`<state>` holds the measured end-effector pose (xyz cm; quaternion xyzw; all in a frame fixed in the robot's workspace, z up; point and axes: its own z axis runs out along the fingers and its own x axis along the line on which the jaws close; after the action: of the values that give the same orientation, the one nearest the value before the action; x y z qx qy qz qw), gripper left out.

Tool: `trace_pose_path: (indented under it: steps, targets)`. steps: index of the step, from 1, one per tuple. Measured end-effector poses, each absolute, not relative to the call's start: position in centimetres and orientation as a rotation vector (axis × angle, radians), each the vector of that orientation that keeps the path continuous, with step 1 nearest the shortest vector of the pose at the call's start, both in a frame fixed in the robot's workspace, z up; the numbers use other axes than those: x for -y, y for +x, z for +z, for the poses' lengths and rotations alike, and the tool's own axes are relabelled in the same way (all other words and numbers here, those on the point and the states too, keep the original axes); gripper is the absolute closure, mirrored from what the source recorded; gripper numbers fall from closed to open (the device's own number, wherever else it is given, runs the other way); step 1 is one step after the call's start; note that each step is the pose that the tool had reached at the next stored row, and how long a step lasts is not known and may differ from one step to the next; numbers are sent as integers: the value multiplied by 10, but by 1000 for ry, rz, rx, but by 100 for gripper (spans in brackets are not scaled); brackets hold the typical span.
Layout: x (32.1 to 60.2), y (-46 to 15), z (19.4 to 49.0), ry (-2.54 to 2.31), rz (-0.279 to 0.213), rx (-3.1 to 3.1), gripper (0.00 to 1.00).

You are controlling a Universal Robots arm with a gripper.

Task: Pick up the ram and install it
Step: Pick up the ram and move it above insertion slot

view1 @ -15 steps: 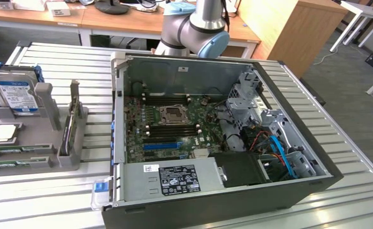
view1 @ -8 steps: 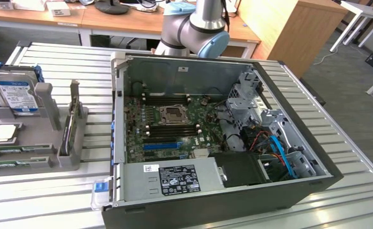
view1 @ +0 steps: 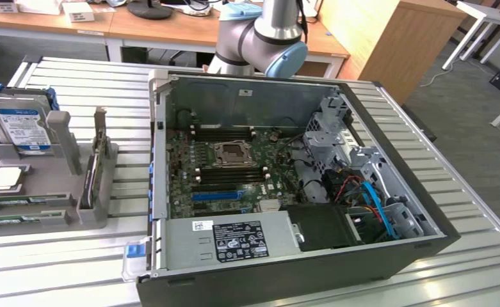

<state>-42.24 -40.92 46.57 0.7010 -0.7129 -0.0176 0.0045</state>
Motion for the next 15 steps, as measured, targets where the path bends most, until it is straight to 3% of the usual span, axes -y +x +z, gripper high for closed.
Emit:
trace_pose_path:
  steps: [15]
  targets:
    - [409,-422,439,2198,-59,2235,63]
